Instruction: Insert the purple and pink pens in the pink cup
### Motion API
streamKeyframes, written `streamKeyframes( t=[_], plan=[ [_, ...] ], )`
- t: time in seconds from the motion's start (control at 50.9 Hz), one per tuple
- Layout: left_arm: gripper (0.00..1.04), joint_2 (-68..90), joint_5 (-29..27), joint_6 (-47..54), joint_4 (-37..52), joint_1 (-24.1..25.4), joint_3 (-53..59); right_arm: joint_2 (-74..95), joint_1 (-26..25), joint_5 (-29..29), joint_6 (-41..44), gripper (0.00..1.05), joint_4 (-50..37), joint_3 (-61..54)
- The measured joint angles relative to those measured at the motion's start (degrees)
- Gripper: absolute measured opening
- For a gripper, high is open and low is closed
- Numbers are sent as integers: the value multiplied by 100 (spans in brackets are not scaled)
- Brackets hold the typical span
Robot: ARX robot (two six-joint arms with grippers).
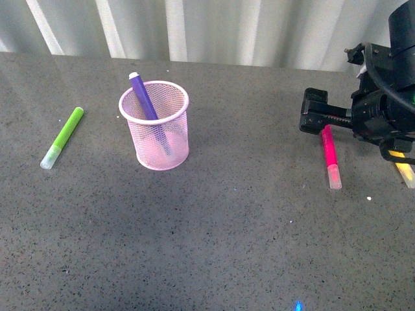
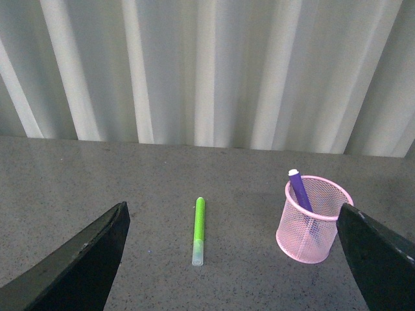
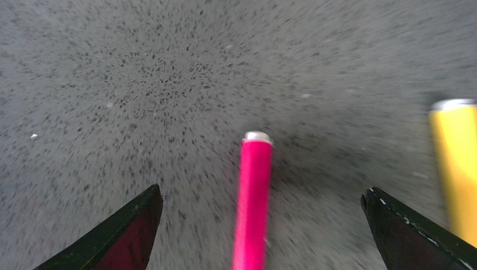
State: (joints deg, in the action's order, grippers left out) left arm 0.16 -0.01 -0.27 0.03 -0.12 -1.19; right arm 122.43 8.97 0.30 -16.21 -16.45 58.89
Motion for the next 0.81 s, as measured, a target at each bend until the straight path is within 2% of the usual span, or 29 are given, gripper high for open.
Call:
streamKeyframes(
  t=[0.374, 0.551, 0.806],
  plan=[
    [98, -2, 0, 0, 0, 0, 0, 391, 59, -35, -76, 96, 70, 365],
    [98, -2, 0, 0, 0, 0, 0, 455, 70, -31, -72, 71, 70, 404],
    [98, -2, 0, 0, 0, 0, 0, 457, 79, -249, -76, 21, -50, 356]
  ],
)
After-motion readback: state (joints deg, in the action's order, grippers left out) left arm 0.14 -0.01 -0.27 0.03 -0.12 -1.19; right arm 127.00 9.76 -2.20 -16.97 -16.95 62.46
